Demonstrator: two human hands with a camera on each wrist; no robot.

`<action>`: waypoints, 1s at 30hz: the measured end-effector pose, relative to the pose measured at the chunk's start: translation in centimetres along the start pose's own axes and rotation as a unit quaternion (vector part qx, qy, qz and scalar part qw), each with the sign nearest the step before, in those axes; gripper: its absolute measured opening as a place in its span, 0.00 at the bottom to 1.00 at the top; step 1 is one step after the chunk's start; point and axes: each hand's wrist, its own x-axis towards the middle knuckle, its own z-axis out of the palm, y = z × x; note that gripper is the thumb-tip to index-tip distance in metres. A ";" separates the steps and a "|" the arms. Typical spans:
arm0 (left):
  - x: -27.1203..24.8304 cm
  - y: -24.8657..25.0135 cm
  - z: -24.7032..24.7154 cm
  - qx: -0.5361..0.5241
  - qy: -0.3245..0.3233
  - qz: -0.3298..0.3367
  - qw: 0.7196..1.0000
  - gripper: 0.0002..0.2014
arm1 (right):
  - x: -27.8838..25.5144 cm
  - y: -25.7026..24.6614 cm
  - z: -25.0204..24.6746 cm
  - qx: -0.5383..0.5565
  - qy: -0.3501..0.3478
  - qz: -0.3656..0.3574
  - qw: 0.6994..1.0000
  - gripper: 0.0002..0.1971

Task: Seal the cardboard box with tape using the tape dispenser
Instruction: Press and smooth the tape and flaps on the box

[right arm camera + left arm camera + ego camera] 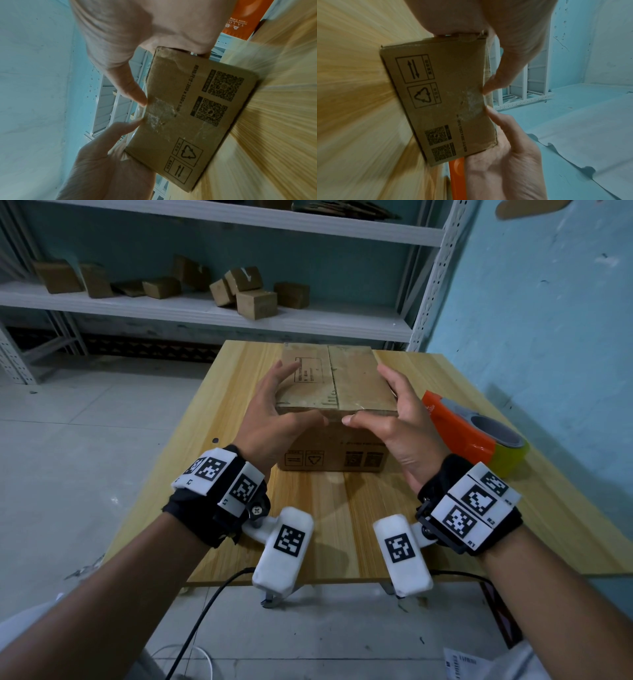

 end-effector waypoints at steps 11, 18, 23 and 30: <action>-0.2 0.1 -0.1 -0.009 -0.001 0.004 1.000 0.39 | 0.1 0.1 0.0 -0.005 -0.003 0.000 1.000 0.48; -0.3 0.2 0.0 -0.008 0.000 0.000 1.000 0.38 | 0.0 0.0 0.1 -0.010 0.000 0.003 1.000 0.49; -0.4 0.4 0.0 -0.017 -0.003 0.001 1.000 0.38 | 0.0 0.2 -0.1 -0.007 -0.011 0.006 1.000 0.46; -0.7 2.1 -1.1 -0.100 -0.044 -0.019 0.994 0.38 | 0.0 -0.9 -1.3 0.038 -0.026 0.014 0.999 0.42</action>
